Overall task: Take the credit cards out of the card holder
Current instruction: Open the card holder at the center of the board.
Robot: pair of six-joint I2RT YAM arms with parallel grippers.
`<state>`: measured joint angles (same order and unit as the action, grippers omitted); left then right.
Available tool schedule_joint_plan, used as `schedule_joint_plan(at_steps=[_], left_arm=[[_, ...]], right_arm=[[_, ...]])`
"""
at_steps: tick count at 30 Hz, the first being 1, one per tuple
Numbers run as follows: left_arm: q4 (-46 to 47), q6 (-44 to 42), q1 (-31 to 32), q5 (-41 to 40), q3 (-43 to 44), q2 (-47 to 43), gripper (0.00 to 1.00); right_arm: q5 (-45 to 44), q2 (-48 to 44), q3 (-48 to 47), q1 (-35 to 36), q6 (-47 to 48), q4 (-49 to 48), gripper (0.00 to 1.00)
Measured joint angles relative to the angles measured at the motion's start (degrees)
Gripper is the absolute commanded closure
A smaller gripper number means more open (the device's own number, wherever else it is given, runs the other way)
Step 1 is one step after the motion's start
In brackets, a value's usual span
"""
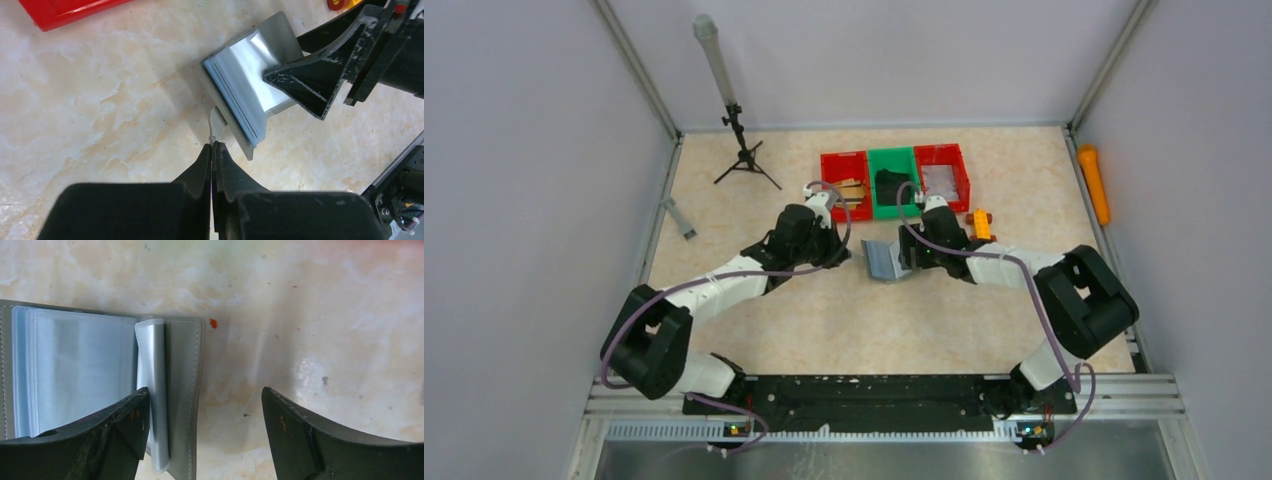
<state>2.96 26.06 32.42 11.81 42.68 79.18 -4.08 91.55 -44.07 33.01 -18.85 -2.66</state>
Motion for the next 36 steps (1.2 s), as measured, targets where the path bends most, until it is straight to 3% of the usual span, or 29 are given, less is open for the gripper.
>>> schedule_joint_plan(at_steps=[14,17,28,33,36], left_arm=[[-1.36,-0.07,-0.07,-1.25,0.74,1.25,1.00],[-1.53,-0.07,-0.09,-1.22,0.90,1.60,1.00],[-2.29,-0.07,-0.09,-1.18,1.49,1.99,1.00],[-2.91,-0.04,-0.09,-1.16,1.70,2.25,1.00],[-3.13,-0.04,-0.09,-1.14,1.99,2.91,1.00]], right_arm=[[-7.76,-11.63,5.11,0.00,-0.70,-3.96,0.28],[-7.28,-12.50,6.08,0.00,-0.63,-5.01,0.34],[13.46,-18.82,13.60,0.11,0.85,-19.04,0.44],[21.03,-17.68,13.49,0.79,0.85,-23.34,0.54],[24.35,-14.47,12.48,1.49,0.85,-23.82,0.55]])
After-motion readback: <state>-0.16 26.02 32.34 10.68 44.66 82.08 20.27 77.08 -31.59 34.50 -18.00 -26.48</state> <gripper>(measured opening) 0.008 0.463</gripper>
